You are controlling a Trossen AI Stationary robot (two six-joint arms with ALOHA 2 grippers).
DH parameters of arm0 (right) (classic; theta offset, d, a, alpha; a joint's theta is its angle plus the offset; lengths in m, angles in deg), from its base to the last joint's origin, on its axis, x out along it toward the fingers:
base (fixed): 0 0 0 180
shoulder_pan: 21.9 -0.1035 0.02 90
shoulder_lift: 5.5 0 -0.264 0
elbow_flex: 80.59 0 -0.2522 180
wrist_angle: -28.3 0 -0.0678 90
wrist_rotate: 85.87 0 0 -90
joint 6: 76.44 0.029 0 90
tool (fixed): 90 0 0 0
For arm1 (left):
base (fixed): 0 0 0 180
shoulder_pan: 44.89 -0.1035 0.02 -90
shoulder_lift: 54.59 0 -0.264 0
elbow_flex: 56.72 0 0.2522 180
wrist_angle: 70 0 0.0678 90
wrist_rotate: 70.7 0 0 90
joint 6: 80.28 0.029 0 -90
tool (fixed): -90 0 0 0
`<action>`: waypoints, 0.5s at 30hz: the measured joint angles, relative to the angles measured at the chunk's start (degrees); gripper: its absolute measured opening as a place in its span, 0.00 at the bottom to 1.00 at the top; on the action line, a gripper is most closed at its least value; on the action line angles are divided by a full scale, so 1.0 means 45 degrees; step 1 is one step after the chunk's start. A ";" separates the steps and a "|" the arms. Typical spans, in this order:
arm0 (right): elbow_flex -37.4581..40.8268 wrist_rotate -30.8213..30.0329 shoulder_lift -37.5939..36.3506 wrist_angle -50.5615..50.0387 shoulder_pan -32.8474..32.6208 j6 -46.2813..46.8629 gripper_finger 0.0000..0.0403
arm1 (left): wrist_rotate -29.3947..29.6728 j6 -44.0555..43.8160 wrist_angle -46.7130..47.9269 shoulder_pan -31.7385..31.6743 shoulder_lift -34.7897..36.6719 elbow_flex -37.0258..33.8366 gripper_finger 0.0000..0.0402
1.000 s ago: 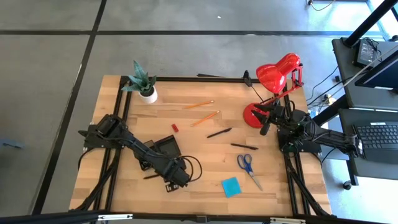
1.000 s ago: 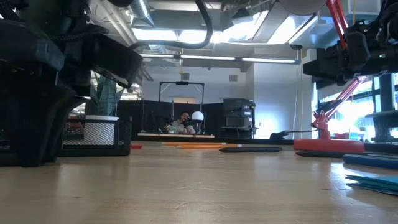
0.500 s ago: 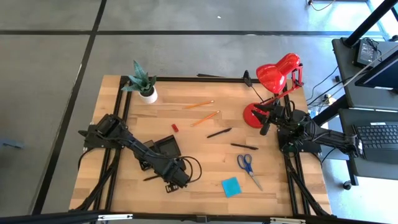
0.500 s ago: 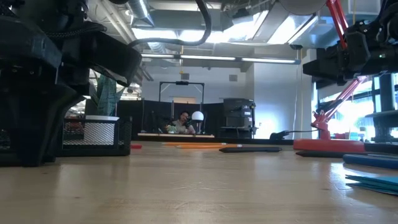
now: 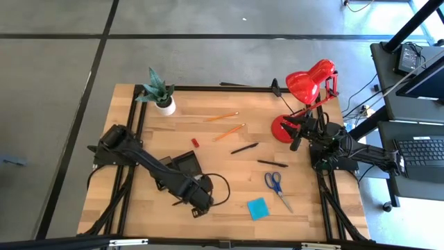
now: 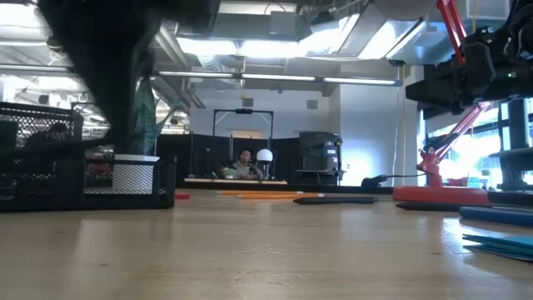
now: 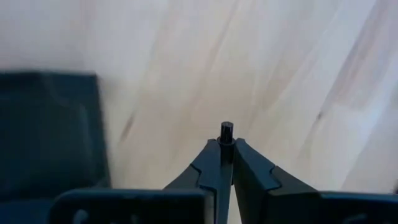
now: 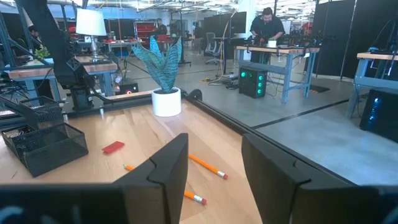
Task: Pick and place office supplies into organizer
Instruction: Put the left black pen into the back left compartment of the desk organizer
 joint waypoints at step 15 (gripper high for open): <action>0.0004 0.0004 0.0001 0.0005 0.0005 0.0018 0.38 | 0.9463 -0.0886 0.2028 0.2411 0.3261 0.0507 0.05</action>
